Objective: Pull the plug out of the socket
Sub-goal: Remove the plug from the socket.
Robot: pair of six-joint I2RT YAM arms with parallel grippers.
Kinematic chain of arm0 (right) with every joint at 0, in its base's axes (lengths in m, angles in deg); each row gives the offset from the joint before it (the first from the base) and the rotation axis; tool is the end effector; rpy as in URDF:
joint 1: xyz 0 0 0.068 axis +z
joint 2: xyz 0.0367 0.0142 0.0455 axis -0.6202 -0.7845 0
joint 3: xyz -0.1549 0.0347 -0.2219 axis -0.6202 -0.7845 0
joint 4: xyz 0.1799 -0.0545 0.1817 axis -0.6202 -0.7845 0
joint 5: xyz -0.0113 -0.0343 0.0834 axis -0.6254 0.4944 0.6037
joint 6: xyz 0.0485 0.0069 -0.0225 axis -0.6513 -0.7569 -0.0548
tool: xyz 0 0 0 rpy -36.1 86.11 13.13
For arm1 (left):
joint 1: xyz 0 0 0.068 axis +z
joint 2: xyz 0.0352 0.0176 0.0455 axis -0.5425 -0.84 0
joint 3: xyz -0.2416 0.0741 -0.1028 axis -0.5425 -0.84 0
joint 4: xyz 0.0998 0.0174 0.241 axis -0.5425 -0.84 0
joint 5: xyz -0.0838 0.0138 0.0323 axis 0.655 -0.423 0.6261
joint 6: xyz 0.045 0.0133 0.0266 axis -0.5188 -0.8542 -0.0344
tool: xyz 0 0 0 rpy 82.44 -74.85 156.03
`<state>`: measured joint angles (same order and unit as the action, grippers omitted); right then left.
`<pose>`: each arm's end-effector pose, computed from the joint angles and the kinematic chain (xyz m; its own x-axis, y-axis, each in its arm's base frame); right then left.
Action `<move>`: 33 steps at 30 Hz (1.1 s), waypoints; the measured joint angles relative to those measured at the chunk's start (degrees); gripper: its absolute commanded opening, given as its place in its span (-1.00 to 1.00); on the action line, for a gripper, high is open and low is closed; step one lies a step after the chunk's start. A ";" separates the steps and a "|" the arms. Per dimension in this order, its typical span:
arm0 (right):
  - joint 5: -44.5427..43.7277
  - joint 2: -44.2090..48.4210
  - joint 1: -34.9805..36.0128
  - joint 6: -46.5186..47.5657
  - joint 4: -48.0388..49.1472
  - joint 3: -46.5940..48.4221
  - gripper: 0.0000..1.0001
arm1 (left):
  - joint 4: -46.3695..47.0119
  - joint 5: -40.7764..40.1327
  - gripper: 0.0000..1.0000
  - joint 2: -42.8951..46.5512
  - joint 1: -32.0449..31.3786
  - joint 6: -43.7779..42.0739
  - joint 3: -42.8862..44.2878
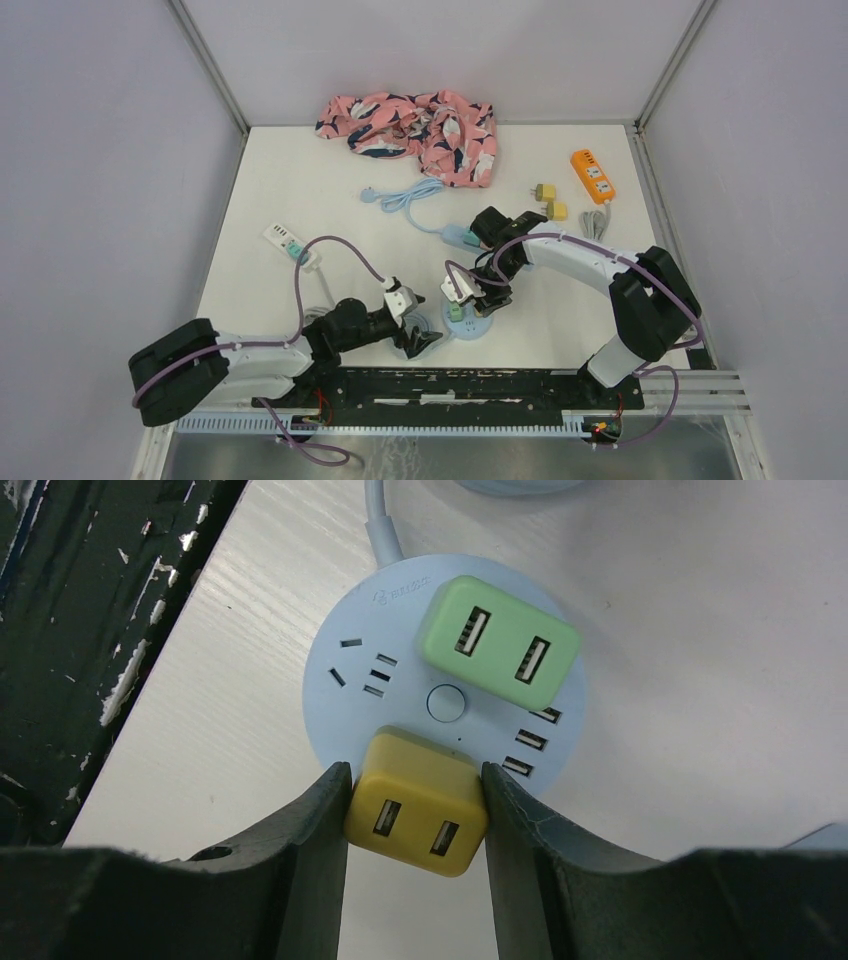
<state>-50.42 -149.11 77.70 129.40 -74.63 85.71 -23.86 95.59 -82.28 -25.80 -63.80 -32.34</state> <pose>0.2020 0.1925 0.1998 0.3948 -0.7077 -0.5860 -0.8625 -0.5053 0.0292 0.0899 -0.1574 0.1542 -0.1267 0.1272 -0.9838 0.9134 0.4018 -0.0656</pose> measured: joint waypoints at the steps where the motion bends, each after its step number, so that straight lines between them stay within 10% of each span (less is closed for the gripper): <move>1: 0.07 0.00 0.00 0.09 -0.02 0.00 -0.61 | 0.48 0.00 0.93 -1.64 0.00 -0.68 0.46; 21: 0.50 -0.20 -0.04 0.39 -0.15 0.00 -0.56 | 13.75 3.58 0.41 -27.19 -0.02 -4.85 11.45; 33: 1.03 -0.48 -1.05 -3.87 -0.17 0.13 -0.16 | 15.85 5.49 -0.79 -29.51 0.15 -5.25 12.28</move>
<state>-49.40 -149.59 76.66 125.53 -74.81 85.84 -8.01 101.08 -111.79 -25.65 -69.05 -20.06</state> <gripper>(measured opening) 0.509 0.482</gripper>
